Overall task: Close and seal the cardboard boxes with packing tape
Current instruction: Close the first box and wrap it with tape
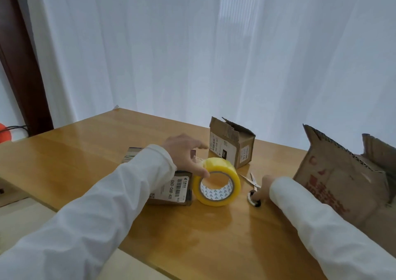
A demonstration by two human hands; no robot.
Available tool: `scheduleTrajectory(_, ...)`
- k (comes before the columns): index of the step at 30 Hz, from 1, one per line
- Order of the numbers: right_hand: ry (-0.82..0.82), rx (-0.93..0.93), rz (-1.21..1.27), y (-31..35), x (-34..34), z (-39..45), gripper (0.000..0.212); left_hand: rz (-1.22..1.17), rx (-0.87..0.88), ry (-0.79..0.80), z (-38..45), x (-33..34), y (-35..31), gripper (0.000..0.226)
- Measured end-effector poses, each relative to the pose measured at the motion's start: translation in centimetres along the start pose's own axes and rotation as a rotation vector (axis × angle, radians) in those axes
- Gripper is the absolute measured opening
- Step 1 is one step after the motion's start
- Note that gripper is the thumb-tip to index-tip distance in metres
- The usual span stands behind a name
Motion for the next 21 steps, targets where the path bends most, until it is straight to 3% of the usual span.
scheduleTrajectory(2, -0.02, -0.031, -0.034, 0.0, 0.2, -0.3, 0.044, -0.035, -0.059, 0.08, 0.5, 1.3, 0.2, 0.077)
scheduleTrajectory(7, -0.015, -0.001, -0.004, -0.6, 0.1, -0.9, 0.037, -0.153, -0.199, 0.069, 0.7, 2.3, 0.8, 0.045)
scheduleTrajectory(9, 0.019, 0.048, 0.266, -1.0, -0.9, -0.9, 0.023, -0.095, -0.249, 0.024, 0.8, 2.4, 0.6, 0.045)
scheduleTrajectory(12, 0.182, 0.194, 1.019, -0.4, -3.2, -1.6, 0.015, 0.001, -0.335, -0.039, 1.0, 2.7, 0.4, 0.048)
scheduleTrajectory(15, 0.351, 0.066, 1.39, 1.8, -5.7, -3.6, 0.016, -0.015, -0.39, -0.035, 1.2, 2.8, 0.5, 0.061)
scheduleTrajectory(17, 0.54, -0.088, 1.43, 3.0, -6.5, -5.3, 0.034, -0.183, -0.482, -0.112, 1.5, 2.8, 1.3, 0.063)
scheduleTrajectory(20, 0.796, -0.277, 1.359, 4.0, -5.8, -7.2, 0.094, -0.647, -0.718, -0.356, 1.4, 2.4, 2.7, 0.043)
scheduleTrajectory(21, 0.841, -0.317, 1.313, 4.2, -5.2, -7.4, 0.105, -0.708, -0.751, -0.414, 1.3, 2.3, 2.8, 0.038)
Point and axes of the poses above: each hand's wrist, its own z-axis towards the middle knuckle, its own x-axis out of the palm, y = z × x, the point moved 3 cm from there along z, towards the middle knuckle, and after that the axes turned 13 degrees about -y, right-handed, at the moved point
